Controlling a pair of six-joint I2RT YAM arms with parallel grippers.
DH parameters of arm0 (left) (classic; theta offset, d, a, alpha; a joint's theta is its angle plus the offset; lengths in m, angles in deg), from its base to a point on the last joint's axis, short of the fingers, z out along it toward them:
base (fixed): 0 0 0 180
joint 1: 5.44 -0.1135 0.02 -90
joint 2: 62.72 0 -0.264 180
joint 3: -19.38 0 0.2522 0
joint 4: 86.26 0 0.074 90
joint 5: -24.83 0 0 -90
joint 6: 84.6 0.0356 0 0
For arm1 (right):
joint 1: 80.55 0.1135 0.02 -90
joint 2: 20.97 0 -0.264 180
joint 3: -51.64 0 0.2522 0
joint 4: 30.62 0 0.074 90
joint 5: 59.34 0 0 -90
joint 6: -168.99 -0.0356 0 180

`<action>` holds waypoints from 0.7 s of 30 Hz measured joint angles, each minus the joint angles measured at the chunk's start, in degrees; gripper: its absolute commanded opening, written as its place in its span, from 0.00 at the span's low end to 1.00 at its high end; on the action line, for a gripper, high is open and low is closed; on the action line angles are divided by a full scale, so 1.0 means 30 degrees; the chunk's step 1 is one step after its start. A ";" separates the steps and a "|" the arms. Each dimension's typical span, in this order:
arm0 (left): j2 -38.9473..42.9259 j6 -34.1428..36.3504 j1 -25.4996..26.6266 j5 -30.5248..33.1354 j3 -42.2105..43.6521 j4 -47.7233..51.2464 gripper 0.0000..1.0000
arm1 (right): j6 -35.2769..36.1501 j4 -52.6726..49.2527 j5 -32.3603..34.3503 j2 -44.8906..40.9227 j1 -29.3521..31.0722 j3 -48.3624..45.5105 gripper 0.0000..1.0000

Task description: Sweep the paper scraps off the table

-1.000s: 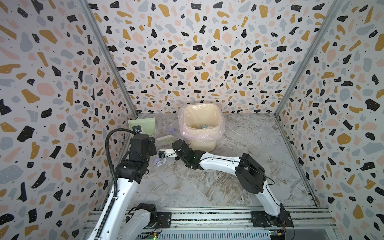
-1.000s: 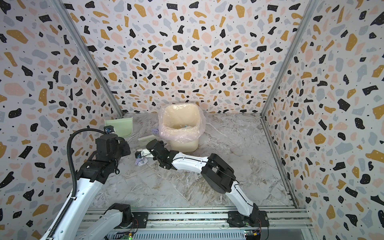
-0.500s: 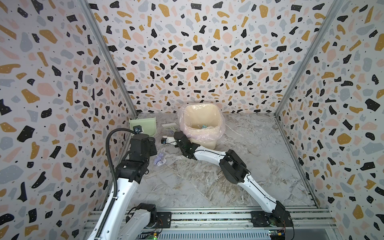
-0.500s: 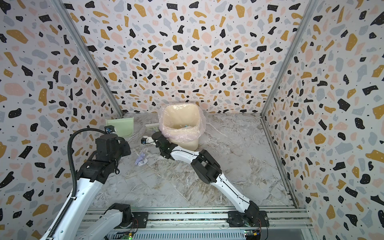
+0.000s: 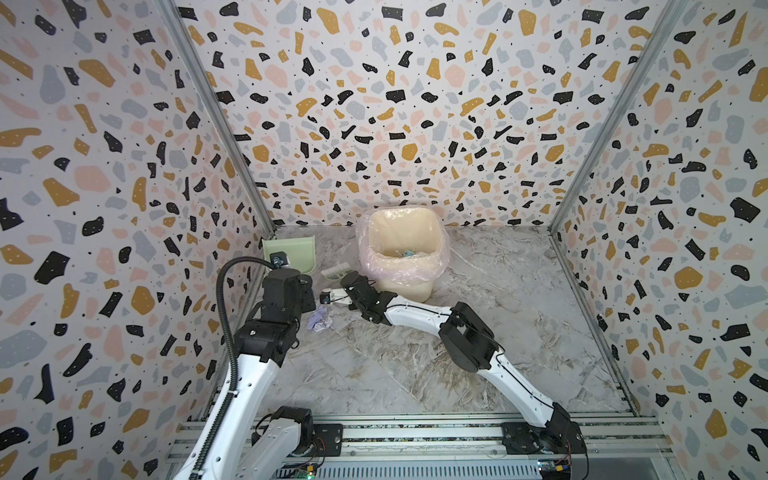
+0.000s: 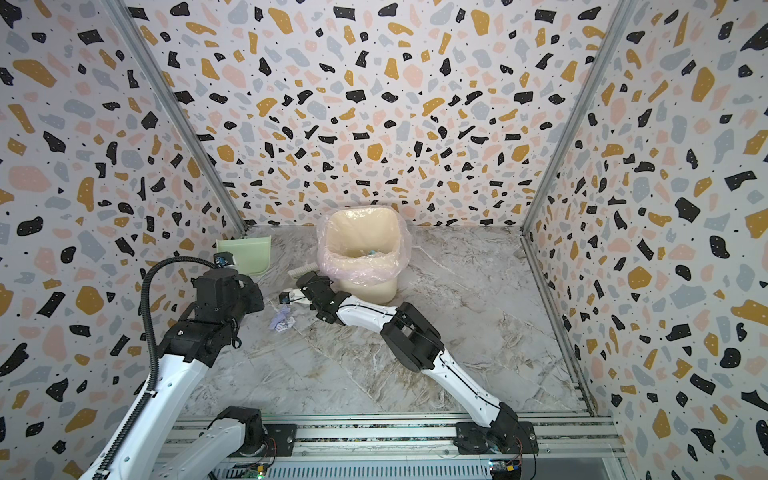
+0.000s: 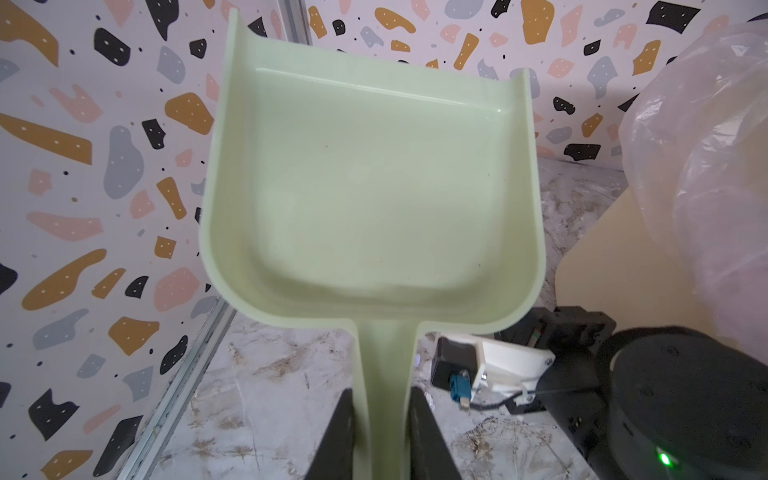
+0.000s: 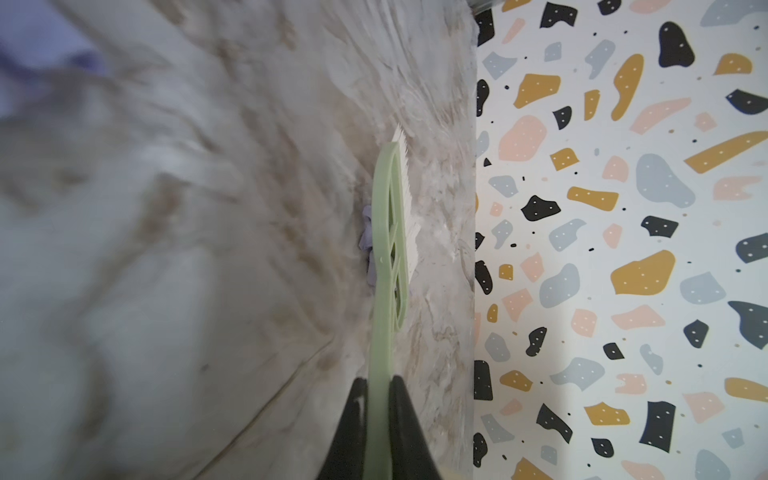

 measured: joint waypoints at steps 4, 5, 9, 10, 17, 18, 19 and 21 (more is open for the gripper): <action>0.0219 0.0000 0.0000 -0.0007 0.0000 -0.0007 0.00 | -0.0882 -0.1231 0.0306 -0.3657 0.1632 -0.3672 0.00; 0.0284 0.0007 0.0000 -0.0007 0.0000 -0.0007 0.00 | -0.1107 -0.1574 0.0379 -0.4422 0.1960 -0.4320 0.00; 0.0437 0.0007 0.0000 -0.0007 0.0000 0.0000 0.00 | -0.2084 -0.2718 0.0495 -0.7686 0.3628 -0.6914 0.00; 0.0466 0.0007 0.0000 -0.0015 0.0000 0.0000 0.00 | -0.2244 -0.2790 0.0503 -0.8327 0.3905 -0.7359 0.00; 0.0488 0.0007 0.0000 -0.0189 0.0000 0.0000 0.00 | -0.1282 -0.0386 0.0874 -0.9362 0.3490 -0.8174 0.00; 0.0503 0.0000 0.0000 -0.0204 0.0000 0.0000 0.00 | -0.0692 0.0430 0.0852 -0.9122 0.3322 -0.8364 0.00; 0.0510 0.0000 0.0000 -0.0211 0.0000 0.0007 0.00 | -0.0226 0.0998 0.0845 -0.8823 0.3213 -0.8437 0.00; 0.0561 0.0000 0.0000 -0.0211 0.0000 0.0022 0.00 | 0.0882 0.2317 0.0619 -0.7650 0.2871 -0.8342 0.00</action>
